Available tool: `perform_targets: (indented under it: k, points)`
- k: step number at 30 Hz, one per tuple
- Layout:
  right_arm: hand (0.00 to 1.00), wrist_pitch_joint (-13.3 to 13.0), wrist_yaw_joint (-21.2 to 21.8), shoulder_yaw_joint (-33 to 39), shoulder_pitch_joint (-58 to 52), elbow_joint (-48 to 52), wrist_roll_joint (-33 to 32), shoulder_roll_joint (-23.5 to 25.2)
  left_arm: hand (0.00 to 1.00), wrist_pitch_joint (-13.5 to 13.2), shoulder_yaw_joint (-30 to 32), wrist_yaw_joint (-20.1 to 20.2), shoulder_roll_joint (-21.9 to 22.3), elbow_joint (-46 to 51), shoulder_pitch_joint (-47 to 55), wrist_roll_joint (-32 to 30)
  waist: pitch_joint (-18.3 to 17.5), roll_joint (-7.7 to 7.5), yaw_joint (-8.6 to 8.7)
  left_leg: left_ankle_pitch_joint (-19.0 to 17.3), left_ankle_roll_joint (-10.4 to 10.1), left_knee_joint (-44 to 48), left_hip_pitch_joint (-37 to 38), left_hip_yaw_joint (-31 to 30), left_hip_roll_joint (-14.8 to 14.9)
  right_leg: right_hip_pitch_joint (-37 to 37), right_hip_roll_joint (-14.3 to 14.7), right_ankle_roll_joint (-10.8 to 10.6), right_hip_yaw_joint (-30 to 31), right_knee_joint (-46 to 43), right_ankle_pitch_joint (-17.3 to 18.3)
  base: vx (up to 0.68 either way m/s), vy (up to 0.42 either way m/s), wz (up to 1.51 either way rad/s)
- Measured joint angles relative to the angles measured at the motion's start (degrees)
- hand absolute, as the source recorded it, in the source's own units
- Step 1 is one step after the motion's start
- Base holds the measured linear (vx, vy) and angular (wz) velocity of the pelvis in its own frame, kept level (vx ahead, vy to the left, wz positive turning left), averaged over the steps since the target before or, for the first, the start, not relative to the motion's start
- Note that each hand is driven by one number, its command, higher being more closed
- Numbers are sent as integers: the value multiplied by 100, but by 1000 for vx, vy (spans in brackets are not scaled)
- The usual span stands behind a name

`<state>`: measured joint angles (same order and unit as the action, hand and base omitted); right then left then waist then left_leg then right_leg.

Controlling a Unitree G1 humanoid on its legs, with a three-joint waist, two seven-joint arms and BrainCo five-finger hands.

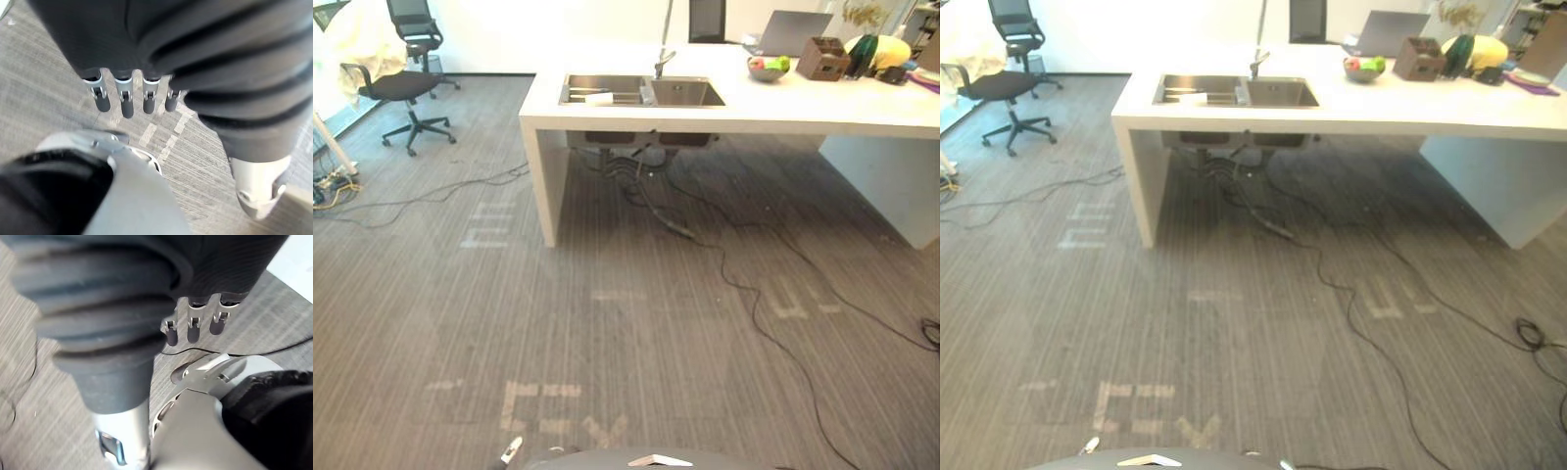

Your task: Walk over to the sink, pick up the cup, carry it to the dishwasher, place the cup inside the dishwasher, then close the dishwasher door

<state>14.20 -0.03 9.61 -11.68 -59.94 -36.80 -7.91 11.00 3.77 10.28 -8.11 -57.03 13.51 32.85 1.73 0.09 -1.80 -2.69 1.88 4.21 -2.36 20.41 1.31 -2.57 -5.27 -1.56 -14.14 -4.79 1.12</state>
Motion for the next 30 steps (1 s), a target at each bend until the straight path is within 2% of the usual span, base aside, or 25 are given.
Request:
perform_targets:
  k: [1,6,10,13,16,20,21,23,24,26,28,29,30]
  points:
    - [0,-50,9,24,14,12,8,14,0,102,57,254,41,-5,-19,191,58,-10,12,53,-66,-223,141,13,-50,90,2,-10,2,129,-44,24,20,-5]
    - [0,-350,16,200,8,45,341,67,0,353,52,333,30,-161,-114,76,175,36,37,342,-127,-898,591,298,-81,383,67,-59,-65,485,-132,69,13,-3]
    - [0,-468,25,254,23,44,343,97,0,399,52,404,1,-288,-177,76,227,53,44,441,-78,-900,793,446,-56,570,97,-90,-70,574,-212,153,-2,-10]
    - [0,-535,80,320,59,46,342,149,0,403,57,420,-32,-416,-207,251,296,73,41,375,-143,-900,948,507,-52,701,108,-134,-96,615,-243,92,-3,-13]
    - [0,-532,99,520,77,46,338,241,0,449,67,541,-132,-517,-213,787,383,56,37,350,-183,-902,1033,554,-33,789,115,-142,-163,631,-248,35,-2,-3]
    - [0,-544,271,523,78,49,338,270,0,460,76,610,-238,-672,-44,2113,411,19,-11,320,-229,-906,1151,618,14,875,144,-144,-265,631,-246,-9,-25,-7]
    - [0,-554,293,524,81,51,336,273,0,408,75,609,-237,-720,5,2558,413,18,-18,321,-228,-907,1144,619,17,869,143,-145,-303,635,-244,-42,-30,-6]
    - [0,-571,311,527,76,50,329,274,0,244,73,576,-182,-723,73,2982,410,18,-40,334,-208,-908,1147,608,16,872,125,-141,-444,639,-239,-56,-22,-2]
    - [0,-586,316,527,65,50,329,274,0,119,77,472,-118,-719,85,3123,409,22,-48,346,-189,-910,1145,601,10,874,112,-136,-537,639,-233,-65,-8,2]
    - [0,-657,328,528,45,50,316,272,0,-250,198,9,133,-621,72,3147,398,61,-49,370,-153,-912,1128,555,-16,876,78,-123,-588,636,-212,-62,9,12]
    - [0,-667,381,530,4,49,294,260,0,-789,477,-1132,488,-394,-100,2400,363,115,-32,366,-143,-915,1128,449,-44,944,43,-156,-710,652,-176,-90,37,27]
    - [0,-664,389,525,5,48,295,255,0,-862,535,-1386,535,-397,-132,2218,350,120,-33,361,-142,-915,1127,436,-46,952,41,-144,-713,660,-166,-119,39,12]
    - [0,-643,434,520,5,47,301,253,0,-966,605,-1695,617,-372,-225,1689,323,101,-37,358,-139,-916,1106,440,-45,954,41,-110,-706,664,-146,-100,28,-3]
